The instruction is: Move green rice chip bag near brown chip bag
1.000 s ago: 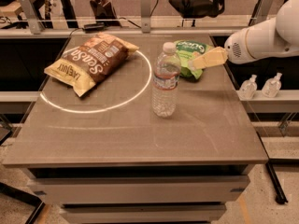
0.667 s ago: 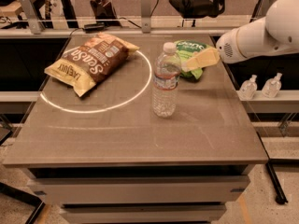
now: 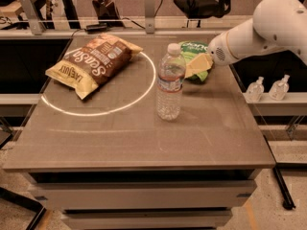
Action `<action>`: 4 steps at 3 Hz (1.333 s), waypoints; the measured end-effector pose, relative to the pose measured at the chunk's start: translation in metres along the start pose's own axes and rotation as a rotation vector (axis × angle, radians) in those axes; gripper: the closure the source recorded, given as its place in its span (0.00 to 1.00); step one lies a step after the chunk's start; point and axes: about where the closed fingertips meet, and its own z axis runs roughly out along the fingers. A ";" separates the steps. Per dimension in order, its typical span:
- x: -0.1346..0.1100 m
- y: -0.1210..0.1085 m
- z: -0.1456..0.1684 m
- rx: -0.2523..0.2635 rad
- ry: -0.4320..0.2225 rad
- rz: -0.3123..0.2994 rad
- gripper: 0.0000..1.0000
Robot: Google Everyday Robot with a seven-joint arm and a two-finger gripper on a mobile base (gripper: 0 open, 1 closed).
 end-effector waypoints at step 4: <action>-0.014 0.011 0.018 -0.053 0.008 -0.132 0.88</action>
Offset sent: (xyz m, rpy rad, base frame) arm 0.0113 0.0280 -0.0013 -0.0434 -0.0212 0.1070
